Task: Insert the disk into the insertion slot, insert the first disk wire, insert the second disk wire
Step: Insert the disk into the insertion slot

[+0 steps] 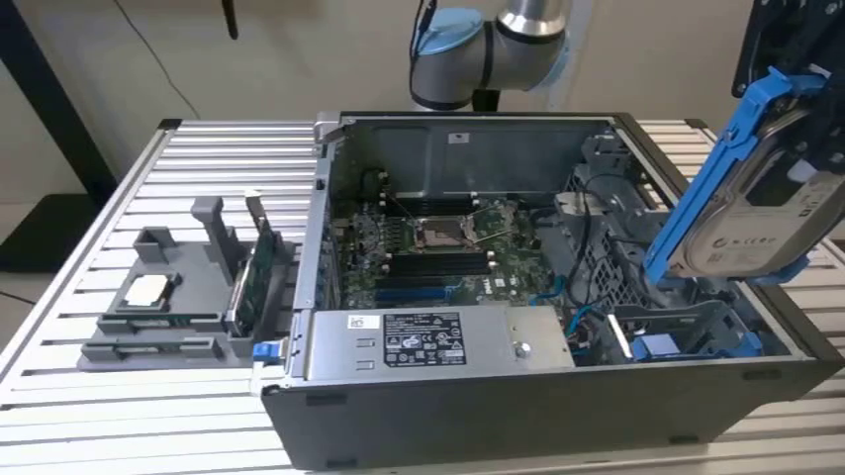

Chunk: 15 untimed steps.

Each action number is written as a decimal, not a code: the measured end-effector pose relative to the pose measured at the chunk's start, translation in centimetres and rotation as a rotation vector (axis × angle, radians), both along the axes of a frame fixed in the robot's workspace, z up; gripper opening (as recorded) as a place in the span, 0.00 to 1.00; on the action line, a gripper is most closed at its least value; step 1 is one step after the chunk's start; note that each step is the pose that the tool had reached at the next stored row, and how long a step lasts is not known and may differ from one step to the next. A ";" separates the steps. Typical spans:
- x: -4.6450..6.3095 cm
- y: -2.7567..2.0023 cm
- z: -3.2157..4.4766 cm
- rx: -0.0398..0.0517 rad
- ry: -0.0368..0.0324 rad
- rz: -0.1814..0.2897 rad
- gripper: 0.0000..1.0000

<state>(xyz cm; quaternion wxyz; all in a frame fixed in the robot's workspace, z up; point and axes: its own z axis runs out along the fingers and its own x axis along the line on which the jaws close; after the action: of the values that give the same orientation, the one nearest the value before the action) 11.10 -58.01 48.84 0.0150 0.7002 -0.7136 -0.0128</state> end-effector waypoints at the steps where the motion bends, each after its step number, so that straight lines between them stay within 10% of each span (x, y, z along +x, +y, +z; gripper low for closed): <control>1: 0.0 0.00 -0.18 0.0002 0.0000 -0.002 0.33; 15: 0.1 0.00 -2.18 0.0002 0.0000 -0.062 0.33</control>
<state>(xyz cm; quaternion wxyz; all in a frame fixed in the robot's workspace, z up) 11.15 -58.01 46.66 0.0146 0.6780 -0.7348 -0.0133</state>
